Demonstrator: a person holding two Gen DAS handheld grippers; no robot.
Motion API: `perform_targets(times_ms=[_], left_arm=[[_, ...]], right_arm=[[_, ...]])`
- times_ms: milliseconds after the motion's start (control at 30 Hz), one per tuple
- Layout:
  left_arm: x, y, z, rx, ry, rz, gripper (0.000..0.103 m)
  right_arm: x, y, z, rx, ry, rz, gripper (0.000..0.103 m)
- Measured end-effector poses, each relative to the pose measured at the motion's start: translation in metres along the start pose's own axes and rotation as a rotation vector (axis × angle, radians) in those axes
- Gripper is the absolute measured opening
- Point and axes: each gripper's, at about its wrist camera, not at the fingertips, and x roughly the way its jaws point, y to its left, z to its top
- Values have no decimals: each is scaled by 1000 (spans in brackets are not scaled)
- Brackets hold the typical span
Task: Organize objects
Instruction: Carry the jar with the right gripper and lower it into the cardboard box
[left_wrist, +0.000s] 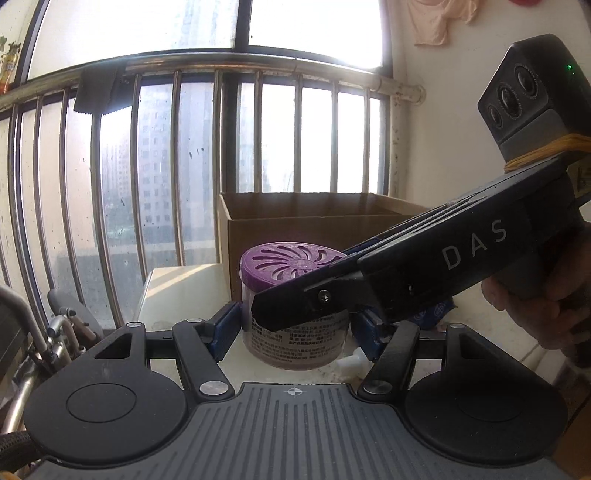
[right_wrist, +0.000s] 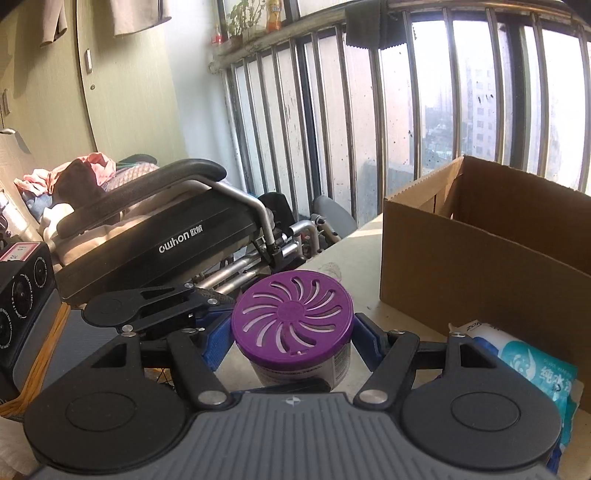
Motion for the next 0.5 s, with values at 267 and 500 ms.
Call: perform_targets(times_ms=[267,500], left_arm=[[55,7,63,26,-65,-52,65],[116,22,103,28,-5,-80,65]], right_arm=[[-16,-16,64,-171,-63,-163,72],[3,-70,116,-121,-25,-188,72]])
